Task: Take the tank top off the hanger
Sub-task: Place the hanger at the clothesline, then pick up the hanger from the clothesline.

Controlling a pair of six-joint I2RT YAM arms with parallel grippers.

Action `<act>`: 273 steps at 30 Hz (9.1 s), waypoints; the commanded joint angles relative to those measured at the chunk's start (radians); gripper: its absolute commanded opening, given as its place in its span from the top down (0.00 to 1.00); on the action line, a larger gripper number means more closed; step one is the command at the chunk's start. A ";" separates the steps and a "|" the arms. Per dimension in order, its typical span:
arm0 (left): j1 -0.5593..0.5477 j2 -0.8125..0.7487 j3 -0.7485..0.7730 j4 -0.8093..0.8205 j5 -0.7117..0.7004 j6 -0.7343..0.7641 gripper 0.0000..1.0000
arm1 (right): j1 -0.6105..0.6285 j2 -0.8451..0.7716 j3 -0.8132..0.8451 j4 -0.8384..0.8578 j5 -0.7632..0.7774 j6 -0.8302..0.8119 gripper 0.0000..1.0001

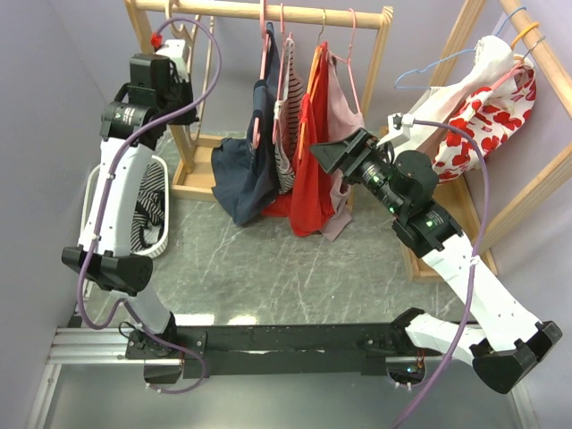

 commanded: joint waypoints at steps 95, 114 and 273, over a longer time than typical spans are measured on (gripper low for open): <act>-0.102 -0.361 -0.333 0.460 0.354 -0.210 0.03 | -0.028 -0.113 0.091 -0.137 0.018 -0.085 0.12; -0.268 0.049 0.074 0.339 0.013 -0.174 0.14 | -0.029 -0.038 0.191 -0.209 0.049 -0.156 0.11; -0.368 -1.028 -0.495 -0.316 0.229 -0.205 0.99 | 0.330 0.280 0.335 -0.319 0.452 -0.199 1.00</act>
